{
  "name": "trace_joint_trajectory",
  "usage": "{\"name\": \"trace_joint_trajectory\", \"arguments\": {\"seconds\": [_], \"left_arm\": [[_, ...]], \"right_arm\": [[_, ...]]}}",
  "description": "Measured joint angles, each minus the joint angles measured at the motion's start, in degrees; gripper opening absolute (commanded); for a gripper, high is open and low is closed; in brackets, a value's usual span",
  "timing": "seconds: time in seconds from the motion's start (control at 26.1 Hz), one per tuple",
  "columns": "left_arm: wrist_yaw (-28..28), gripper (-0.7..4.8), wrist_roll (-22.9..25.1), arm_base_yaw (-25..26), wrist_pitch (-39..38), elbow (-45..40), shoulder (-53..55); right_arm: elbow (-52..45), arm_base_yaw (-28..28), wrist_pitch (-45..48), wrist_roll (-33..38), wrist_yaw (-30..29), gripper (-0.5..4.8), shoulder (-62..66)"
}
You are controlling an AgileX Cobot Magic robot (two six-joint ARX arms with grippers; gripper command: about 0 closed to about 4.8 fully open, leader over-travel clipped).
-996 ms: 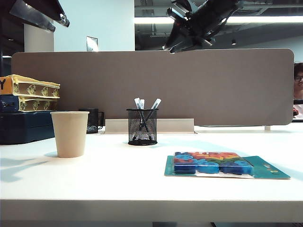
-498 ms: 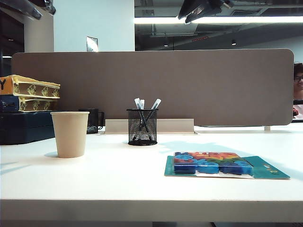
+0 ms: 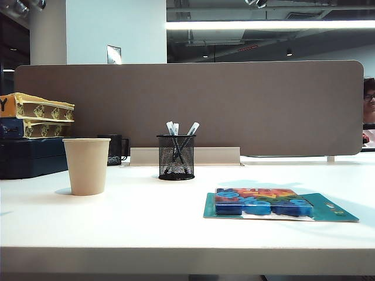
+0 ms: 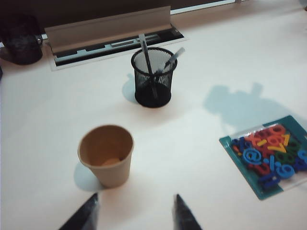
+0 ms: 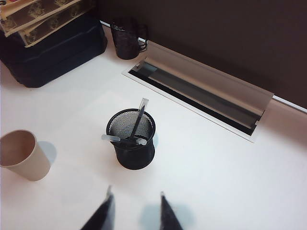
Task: Pick up one pen and put it in the pen container.
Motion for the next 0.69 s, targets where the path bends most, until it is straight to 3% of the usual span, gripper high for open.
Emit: {"name": "trace_joint_trajectory", "arguments": {"seconds": [0.38,0.69], "left_arm": [[0.00,1.92,-1.40,0.00,-0.76,-5.77,-8.22],[0.00,1.92,-1.44,0.00,-1.73,-6.91,-8.74]], "right_arm": [[-12.44,-0.02,0.90,-0.09,1.64,1.17,-8.90],[-28.65,0.00,7.02,0.15,2.91,1.17,-20.61]]}}
